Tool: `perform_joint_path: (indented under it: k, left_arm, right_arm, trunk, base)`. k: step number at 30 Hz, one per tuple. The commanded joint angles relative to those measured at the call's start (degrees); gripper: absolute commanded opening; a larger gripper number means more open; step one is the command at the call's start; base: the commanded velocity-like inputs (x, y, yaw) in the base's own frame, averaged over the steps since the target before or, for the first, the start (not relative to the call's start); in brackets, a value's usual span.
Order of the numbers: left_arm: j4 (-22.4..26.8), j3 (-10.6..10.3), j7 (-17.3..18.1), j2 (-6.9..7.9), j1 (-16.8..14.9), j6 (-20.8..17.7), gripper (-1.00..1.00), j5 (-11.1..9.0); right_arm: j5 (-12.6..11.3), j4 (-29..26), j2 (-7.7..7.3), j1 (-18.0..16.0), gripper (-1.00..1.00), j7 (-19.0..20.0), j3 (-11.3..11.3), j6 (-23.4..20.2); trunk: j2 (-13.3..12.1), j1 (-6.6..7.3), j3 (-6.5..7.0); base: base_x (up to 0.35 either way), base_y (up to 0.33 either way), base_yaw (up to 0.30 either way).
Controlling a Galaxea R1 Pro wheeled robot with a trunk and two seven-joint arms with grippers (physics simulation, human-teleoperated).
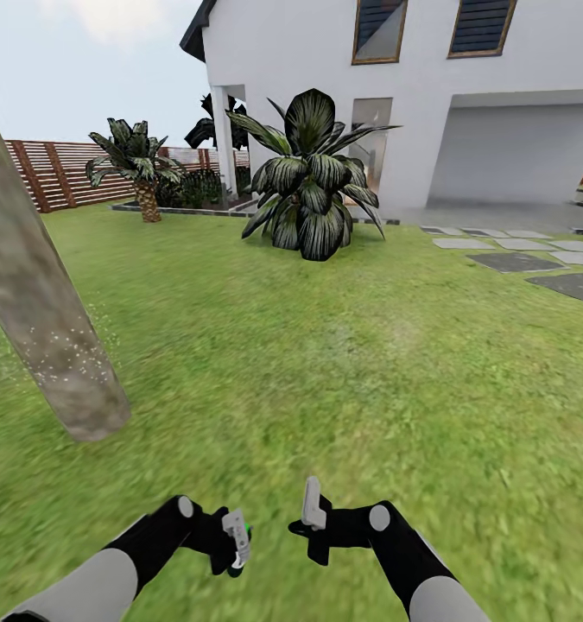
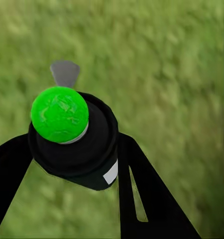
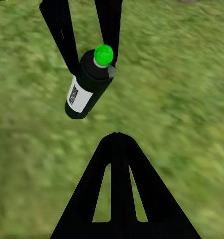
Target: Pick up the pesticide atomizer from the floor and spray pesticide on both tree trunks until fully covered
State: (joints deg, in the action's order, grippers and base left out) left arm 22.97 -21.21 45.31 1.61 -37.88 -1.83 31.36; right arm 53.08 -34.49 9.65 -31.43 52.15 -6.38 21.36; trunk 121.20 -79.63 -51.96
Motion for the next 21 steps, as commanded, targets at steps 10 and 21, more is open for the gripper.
perform_joint_path:
  k: [10, 21]
  left_arm:
    - [-0.5, 0.0, 0.1, -0.97, 0.1, 1.7, -1.00, 0.0]
    - [-0.9, 0.0, 0.1, -2.52, 0.2, 3.7, -1.00, -0.2]
  right_arm:
    - [0.4, -0.1, 0.10, 0.0, -1.00, 0.3, -0.5, 0.3]
    - [0.4, -0.1, 0.10, 0.0, -1.00, 0.2, -0.5, 0.3]
  trunk:
    - [0.0, 0.01, -0.05]
    - [0.0, 0.01, -0.05]
  base:
    - [0.000, 0.000, 0.000]
    - [0.000, 0.000, 0.000]
